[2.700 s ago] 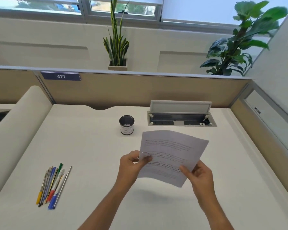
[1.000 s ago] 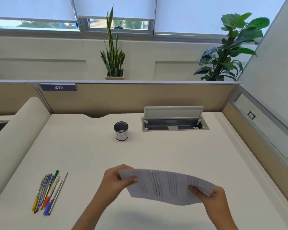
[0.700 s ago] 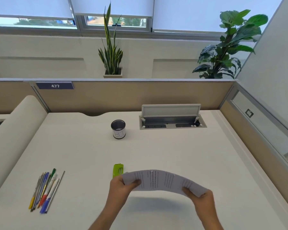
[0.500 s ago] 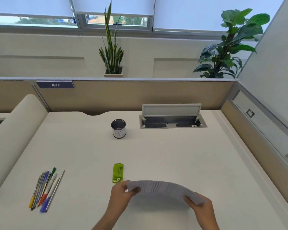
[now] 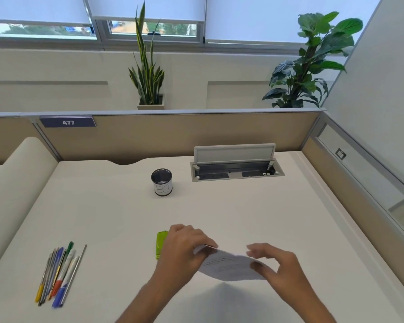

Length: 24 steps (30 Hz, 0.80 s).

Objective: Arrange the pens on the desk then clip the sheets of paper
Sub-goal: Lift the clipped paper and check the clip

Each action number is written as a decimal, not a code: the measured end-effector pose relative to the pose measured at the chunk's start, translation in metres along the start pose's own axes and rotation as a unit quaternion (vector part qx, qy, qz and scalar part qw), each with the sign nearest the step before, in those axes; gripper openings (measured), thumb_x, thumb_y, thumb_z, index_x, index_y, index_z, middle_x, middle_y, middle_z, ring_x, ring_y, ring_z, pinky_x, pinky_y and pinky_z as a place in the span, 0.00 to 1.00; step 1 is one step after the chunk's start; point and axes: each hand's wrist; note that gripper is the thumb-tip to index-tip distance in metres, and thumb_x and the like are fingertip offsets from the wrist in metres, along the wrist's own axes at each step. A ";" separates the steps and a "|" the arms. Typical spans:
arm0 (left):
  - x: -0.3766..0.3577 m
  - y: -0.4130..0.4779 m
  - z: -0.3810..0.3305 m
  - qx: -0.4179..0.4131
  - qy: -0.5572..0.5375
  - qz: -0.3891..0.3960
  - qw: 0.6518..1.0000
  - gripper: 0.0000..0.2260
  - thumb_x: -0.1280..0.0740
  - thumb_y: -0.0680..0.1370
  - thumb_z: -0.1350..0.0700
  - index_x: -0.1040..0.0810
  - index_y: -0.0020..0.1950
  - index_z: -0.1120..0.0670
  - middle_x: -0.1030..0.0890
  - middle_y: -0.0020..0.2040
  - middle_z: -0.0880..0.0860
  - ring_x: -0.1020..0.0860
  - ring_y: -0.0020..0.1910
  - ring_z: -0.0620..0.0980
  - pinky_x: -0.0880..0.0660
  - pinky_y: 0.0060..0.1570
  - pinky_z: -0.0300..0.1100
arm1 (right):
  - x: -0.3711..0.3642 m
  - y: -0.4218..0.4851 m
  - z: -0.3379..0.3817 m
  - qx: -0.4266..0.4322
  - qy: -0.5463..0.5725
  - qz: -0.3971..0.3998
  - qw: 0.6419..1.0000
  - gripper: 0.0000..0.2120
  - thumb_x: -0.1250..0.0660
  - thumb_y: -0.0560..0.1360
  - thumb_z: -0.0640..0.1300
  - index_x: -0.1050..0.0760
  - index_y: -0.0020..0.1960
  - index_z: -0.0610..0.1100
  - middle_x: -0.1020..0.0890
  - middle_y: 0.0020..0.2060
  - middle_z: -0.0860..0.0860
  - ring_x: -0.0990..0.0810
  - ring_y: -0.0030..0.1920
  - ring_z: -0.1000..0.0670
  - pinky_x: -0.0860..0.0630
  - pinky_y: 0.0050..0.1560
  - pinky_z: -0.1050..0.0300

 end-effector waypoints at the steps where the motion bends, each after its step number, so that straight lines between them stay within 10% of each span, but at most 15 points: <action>1: 0.001 0.002 -0.006 -0.019 0.028 0.006 0.999 0.05 0.25 0.76 0.52 0.10 0.46 0.43 0.11 0.43 0.38 0.16 0.43 0.42 0.23 0.62 0.55 | -0.005 0.001 0.001 0.009 -0.003 0.013 1.000 0.18 0.23 0.77 0.30 0.12 0.53 0.54 0.09 0.48 0.61 0.12 0.53 0.58 0.22 0.56 0.68; 5: 0.009 0.004 -0.014 0.006 0.035 -0.044 0.998 0.08 0.24 0.74 0.43 0.12 0.52 0.39 0.13 0.47 0.33 0.18 0.55 0.39 0.37 0.80 0.58 | -0.016 0.001 0.002 0.029 0.023 -0.006 0.999 0.21 0.28 0.81 0.30 0.12 0.49 0.58 0.11 0.44 0.58 0.14 0.47 0.58 0.25 0.48 0.70; 10: 0.020 -0.005 0.011 0.178 -0.188 -0.064 0.964 0.32 0.16 0.68 0.45 0.22 0.70 0.33 0.16 0.64 0.32 0.22 0.67 0.39 0.25 0.67 0.46 | -0.021 -0.004 -0.005 -0.028 0.157 -0.078 0.984 0.12 0.26 0.80 0.41 0.10 0.53 0.58 0.08 0.48 0.54 0.11 0.48 0.57 0.20 0.47 0.68; 18: -0.019 -0.018 0.039 0.243 -0.280 -0.021 0.928 0.13 0.19 0.68 0.41 0.09 0.52 0.36 0.11 0.52 0.37 0.19 0.61 0.50 0.23 0.60 0.51 | -0.038 0.001 -0.006 -0.072 0.262 -0.101 0.957 0.06 0.23 0.73 0.45 0.10 0.50 0.51 0.08 0.47 0.50 0.10 0.47 0.55 0.19 0.47 0.69; 24: -0.051 -0.044 0.059 0.278 -0.296 0.008 0.914 0.12 0.17 0.72 0.57 0.08 0.51 0.42 0.08 0.52 0.43 0.12 0.56 0.41 0.18 0.66 0.57 | -0.076 -0.001 -0.053 -0.153 0.230 -0.089 0.957 0.18 0.23 0.73 0.24 0.10 0.38 0.46 0.08 0.40 0.49 0.11 0.41 0.48 0.18 0.41 0.67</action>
Point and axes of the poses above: each hand's wrist, its own y-axis towards the middle knuckle, its own x-axis out of the back of the hand, z = x × y
